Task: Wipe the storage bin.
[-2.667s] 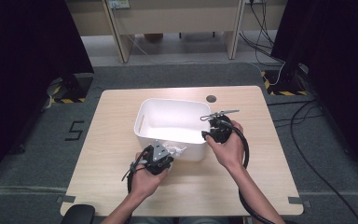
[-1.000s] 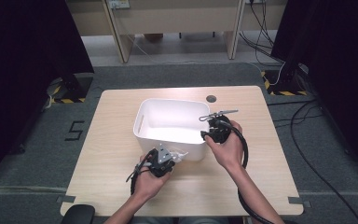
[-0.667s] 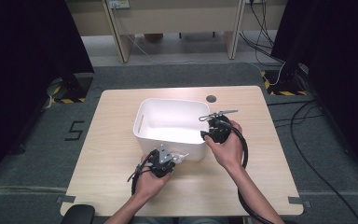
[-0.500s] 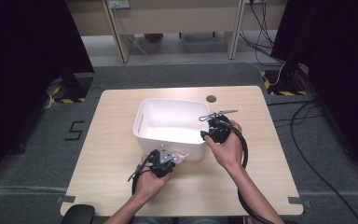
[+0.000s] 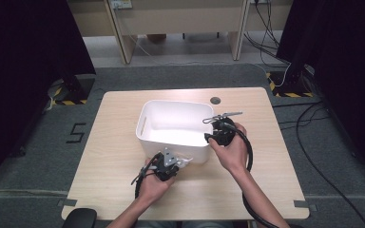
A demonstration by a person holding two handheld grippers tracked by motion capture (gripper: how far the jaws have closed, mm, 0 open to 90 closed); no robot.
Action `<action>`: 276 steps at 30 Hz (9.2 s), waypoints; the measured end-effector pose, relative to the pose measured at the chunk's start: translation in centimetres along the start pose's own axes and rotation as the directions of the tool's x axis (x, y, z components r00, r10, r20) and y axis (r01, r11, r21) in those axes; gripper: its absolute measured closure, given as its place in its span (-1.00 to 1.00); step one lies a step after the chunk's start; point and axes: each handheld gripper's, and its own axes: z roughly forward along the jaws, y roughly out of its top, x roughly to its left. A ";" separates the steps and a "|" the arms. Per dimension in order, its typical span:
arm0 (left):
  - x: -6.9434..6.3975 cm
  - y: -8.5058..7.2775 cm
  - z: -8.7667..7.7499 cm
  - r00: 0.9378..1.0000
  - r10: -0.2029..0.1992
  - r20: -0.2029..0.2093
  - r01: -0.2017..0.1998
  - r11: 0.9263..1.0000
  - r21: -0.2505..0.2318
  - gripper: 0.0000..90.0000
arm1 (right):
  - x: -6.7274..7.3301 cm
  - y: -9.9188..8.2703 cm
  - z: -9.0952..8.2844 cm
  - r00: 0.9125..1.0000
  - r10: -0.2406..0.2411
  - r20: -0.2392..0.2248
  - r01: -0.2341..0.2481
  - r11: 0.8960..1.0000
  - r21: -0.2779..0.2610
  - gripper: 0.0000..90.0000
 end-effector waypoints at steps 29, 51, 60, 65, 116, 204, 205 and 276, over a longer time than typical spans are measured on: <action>-0.8 0.5 0.2 1.000 -0.010 0.011 0.010 1.000 -0.020 0.76 | 0.0 0.0 0.0 1.000 0.008 -0.002 -0.008 1.000 0.001 0.44; -0.8 1.4 -1.5 1.000 -0.020 0.017 0.022 0.997 -0.071 0.76 | -0.1 0.0 0.0 1.000 0.009 -0.003 -0.009 1.000 -0.001 0.45; -0.7 1.8 -2.3 1.000 -0.020 0.013 0.021 0.995 -0.099 0.76 | 0.0 0.0 0.1 1.000 0.010 -0.004 -0.010 1.000 -0.001 0.46; -0.7 2.2 -2.9 1.000 -0.019 0.012 0.020 0.993 -0.114 0.76 | 0.0 0.1 0.1 1.000 0.012 -0.006 -0.012 1.000 0.000 0.46; -0.2 2.8 -3.2 1.000 -0.023 0.012 0.025 0.992 -0.120 0.76 | -0.1 0.7 0.1 0.998 0.047 -0.044 -0.048 0.999 -0.019 0.37; -1.2 2.6 0.1 1.000 -0.014 0.027 0.016 0.999 -0.046 0.76 | 0.5 0.5 0.6 0.999 0.030 -0.012 -0.030 1.000 -0.005 0.41; -1.2 2.6 0.2 1.000 -0.014 0.028 0.015 0.999 -0.045 0.76 | 0.5 0.5 0.6 0.999 0.030 -0.013 -0.030 1.000 -0.005 0.41; -2.3 3.3 2.0 0.999 0.016 0.050 -0.016 1.000 0.017 0.76 | 0.6 0.5 0.6 1.000 0.024 -0.016 -0.024 1.000 -0.002 0.41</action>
